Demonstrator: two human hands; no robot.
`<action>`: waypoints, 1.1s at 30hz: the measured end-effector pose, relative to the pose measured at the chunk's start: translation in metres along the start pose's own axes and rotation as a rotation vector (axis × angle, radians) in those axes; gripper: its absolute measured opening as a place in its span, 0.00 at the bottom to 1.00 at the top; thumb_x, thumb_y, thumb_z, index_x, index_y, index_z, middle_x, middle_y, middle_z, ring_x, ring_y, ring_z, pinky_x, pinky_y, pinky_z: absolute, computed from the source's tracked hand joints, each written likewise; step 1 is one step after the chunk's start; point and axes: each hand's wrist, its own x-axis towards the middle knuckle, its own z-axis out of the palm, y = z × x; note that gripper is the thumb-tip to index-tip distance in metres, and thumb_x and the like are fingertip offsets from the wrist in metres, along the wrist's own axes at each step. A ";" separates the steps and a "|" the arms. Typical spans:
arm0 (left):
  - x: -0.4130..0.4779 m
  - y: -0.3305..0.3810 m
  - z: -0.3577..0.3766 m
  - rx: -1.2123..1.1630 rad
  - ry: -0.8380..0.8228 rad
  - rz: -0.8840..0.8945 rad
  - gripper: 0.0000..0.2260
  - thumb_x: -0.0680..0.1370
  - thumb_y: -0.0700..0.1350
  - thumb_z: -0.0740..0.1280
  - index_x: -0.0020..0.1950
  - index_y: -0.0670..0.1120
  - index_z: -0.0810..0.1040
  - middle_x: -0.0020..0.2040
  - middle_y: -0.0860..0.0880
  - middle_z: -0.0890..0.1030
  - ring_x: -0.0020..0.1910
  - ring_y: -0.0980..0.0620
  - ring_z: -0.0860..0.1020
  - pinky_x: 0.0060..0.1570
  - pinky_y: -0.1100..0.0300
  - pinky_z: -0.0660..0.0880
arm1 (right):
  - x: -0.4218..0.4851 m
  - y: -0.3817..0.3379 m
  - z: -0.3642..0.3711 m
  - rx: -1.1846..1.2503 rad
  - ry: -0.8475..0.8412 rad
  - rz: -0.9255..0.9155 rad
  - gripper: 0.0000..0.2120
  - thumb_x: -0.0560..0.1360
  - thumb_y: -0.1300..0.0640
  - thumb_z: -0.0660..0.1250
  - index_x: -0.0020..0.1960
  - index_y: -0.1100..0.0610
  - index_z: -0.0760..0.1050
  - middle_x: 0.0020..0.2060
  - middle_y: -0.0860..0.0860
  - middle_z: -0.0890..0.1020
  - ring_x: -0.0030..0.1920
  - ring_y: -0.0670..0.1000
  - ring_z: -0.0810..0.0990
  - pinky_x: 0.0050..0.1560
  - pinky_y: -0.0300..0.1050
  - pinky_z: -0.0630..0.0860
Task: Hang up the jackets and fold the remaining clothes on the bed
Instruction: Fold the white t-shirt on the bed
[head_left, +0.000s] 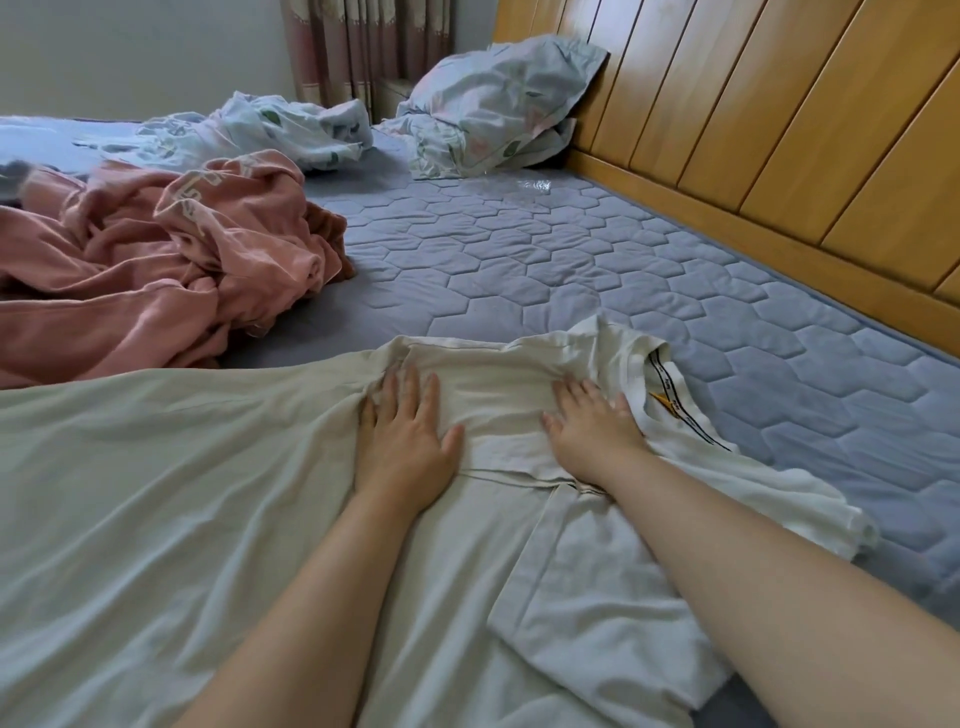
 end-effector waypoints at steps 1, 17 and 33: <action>-0.006 -0.001 -0.001 0.004 -0.012 -0.014 0.38 0.71 0.64 0.36 0.79 0.49 0.48 0.79 0.47 0.45 0.78 0.48 0.42 0.73 0.49 0.39 | 0.000 -0.004 -0.004 -0.044 -0.031 0.038 0.27 0.82 0.46 0.41 0.78 0.56 0.44 0.78 0.49 0.47 0.77 0.50 0.45 0.74 0.58 0.43; -0.095 -0.158 -0.076 0.156 -0.017 -0.298 0.26 0.81 0.56 0.48 0.76 0.46 0.60 0.76 0.48 0.61 0.75 0.48 0.56 0.74 0.49 0.49 | -0.066 -0.202 -0.016 0.144 0.041 -0.109 0.28 0.80 0.58 0.47 0.78 0.58 0.45 0.78 0.54 0.46 0.77 0.54 0.43 0.73 0.60 0.41; -0.100 -0.265 -0.135 -0.166 0.346 -0.806 0.20 0.81 0.50 0.54 0.72 0.44 0.65 0.69 0.39 0.68 0.66 0.37 0.66 0.63 0.46 0.64 | -0.069 -0.261 0.002 0.171 0.456 -0.482 0.22 0.68 0.52 0.52 0.53 0.62 0.77 0.49 0.60 0.78 0.50 0.62 0.78 0.56 0.57 0.73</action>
